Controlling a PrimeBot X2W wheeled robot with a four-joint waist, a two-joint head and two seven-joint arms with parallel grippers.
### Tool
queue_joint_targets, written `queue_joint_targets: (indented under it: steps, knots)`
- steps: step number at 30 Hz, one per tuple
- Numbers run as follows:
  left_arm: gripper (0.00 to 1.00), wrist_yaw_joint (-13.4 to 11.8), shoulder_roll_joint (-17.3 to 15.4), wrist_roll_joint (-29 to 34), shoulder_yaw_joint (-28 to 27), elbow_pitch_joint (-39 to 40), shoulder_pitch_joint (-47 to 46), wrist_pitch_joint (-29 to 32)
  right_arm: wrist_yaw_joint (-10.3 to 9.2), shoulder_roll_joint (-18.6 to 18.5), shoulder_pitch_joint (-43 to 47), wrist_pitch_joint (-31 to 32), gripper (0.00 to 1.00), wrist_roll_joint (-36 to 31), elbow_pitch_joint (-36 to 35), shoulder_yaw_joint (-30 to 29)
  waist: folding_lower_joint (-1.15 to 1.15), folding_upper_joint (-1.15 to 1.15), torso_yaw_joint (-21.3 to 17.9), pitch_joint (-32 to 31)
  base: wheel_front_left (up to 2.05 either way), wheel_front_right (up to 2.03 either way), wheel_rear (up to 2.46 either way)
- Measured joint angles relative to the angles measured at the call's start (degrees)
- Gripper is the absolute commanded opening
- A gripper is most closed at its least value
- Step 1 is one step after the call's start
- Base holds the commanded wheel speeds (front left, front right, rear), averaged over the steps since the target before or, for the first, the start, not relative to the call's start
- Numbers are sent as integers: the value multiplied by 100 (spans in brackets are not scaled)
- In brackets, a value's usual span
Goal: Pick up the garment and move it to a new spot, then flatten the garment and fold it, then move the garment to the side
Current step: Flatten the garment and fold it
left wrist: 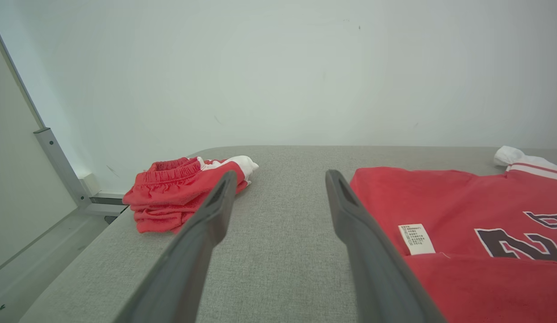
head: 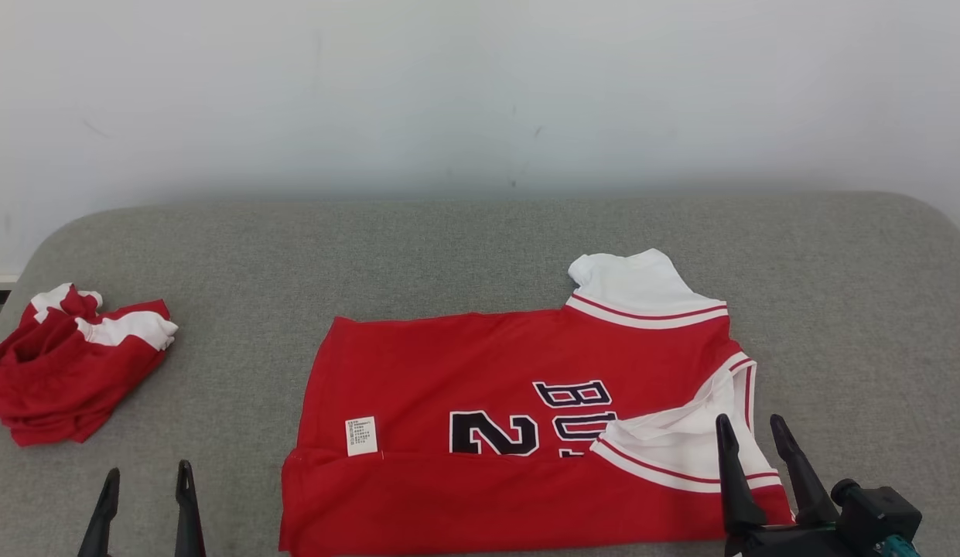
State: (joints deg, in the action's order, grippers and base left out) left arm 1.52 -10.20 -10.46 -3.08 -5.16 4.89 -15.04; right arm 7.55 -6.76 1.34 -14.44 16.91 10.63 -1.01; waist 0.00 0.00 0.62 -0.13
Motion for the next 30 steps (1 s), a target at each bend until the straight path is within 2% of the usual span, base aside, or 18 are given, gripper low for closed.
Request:
queue_joint_targets:
  steps: [21,26,30]
  knots:
    - [100,363,381,339,-283,-323,119,0,0,86,-117,-55,100,-142,377,-38,0,0,-6,50,0,0,0]
    - [100,481,263,286,-315,-480,-272,0,0,10,-662,-55,100,-192,633,-23,0,0,-59,157,0,0,0]
    - [100,557,-27,70,-181,-777,-889,0,0,-52,-1355,-4,100,-180,1050,-35,0,0,-89,315,0,0,0]
